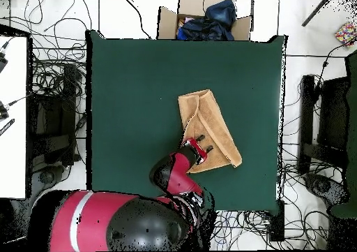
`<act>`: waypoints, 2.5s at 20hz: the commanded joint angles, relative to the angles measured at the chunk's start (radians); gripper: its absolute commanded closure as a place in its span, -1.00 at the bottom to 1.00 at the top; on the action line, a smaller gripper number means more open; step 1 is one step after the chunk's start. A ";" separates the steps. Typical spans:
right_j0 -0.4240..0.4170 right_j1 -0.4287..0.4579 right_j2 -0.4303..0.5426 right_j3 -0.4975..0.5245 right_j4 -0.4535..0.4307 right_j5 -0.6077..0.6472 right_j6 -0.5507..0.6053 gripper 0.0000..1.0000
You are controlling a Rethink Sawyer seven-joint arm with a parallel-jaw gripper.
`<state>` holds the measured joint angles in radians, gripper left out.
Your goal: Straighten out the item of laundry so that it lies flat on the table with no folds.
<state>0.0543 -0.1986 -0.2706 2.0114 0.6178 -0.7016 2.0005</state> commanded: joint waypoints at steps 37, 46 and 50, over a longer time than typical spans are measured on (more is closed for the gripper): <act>-0.106 -0.369 0.174 -0.080 -0.369 0.736 0.120 -1.00; 0.098 -0.304 -0.151 -0.184 -0.293 0.747 0.149 -1.00; 0.041 -0.311 -0.111 -0.172 -0.332 0.706 0.141 -1.00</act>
<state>0.1441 -0.5403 -0.3013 1.9264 0.2573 0.0191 2.0003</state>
